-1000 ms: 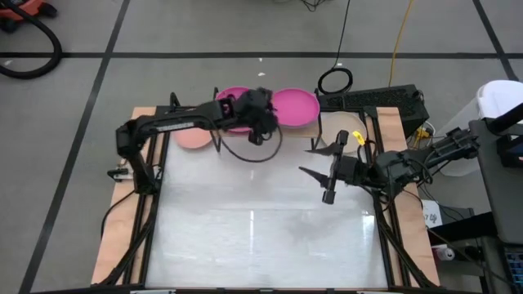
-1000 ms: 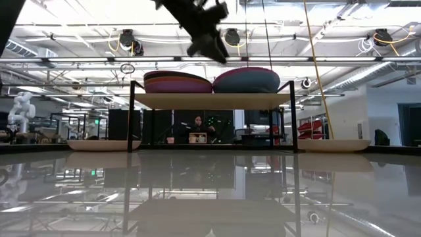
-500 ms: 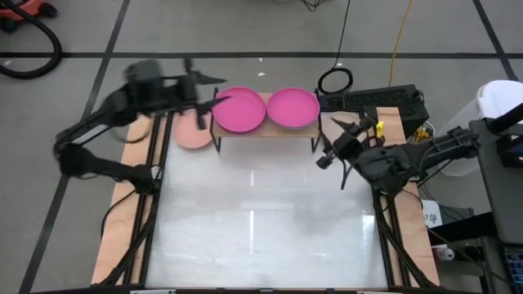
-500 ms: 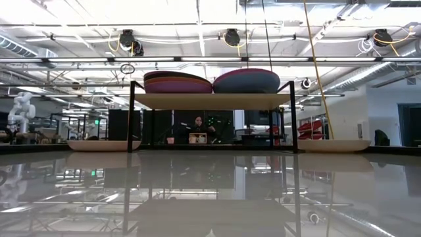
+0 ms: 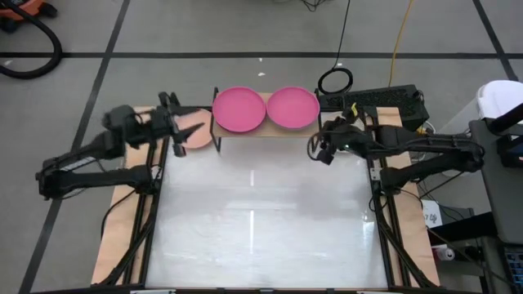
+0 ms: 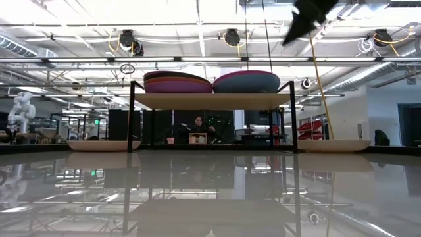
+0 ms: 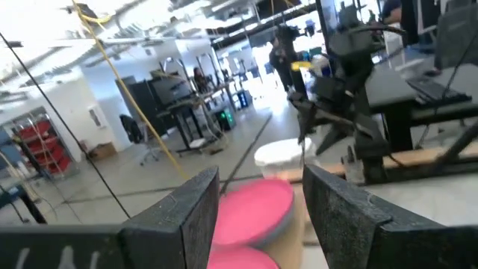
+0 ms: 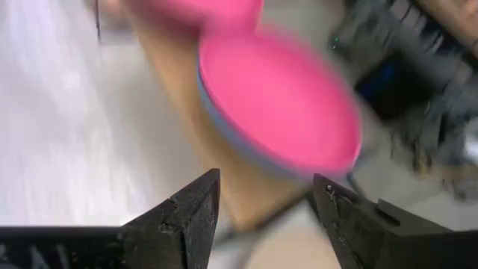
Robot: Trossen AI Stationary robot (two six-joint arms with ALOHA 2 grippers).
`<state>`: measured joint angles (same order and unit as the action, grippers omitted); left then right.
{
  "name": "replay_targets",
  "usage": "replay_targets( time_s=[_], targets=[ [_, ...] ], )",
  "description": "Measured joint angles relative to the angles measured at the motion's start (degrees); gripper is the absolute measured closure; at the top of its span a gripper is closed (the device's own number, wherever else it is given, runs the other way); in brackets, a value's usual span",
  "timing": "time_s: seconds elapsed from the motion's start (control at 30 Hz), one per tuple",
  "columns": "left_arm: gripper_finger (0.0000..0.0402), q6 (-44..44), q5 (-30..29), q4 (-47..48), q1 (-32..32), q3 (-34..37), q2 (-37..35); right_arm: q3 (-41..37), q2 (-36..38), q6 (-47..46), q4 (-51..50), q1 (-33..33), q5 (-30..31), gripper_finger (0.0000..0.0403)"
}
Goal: Place and stack plates onto a shelf
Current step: Stack the gray plate on top of the right pink plate on the shelf
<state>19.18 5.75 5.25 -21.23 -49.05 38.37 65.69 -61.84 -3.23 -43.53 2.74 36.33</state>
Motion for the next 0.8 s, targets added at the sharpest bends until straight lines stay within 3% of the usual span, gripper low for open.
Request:
replay_targets(
  time_s=[0.13,0.3,0.4,0.63,0.8],
  targets=[
    [0.0202,-2.6,0.0,-9.4,0.0,10.3,-2.4,-0.1,-1.2,-3.0,-12.4,4.0,-0.8,0.0206],
    [0.0202,-7.2,0.0,-17.6,0.0,18.0,-4.1,-5.3,-1.2,-3.5,-15.8,4.8,-3.8,0.0206],
    [0.0202,-10.3,0.0,-20.7,0.0,21.4,-4.0,-11.0,-1.1,-3.9,-13.0,4.9,-7.8,0.0206],
    [0.0202,-13.0,0.0,-22.9,0.0,26.5,-3.9,-27.4,-1.3,-5.2,1.3,6.9,-8.2,0.0206],
    [0.0202,-13.0,-0.1,-23.1,0.0,26.9,-3.9,-33.3,-1.6,-4.8,10.0,10.7,-8.1,0.0206]
  ],
)
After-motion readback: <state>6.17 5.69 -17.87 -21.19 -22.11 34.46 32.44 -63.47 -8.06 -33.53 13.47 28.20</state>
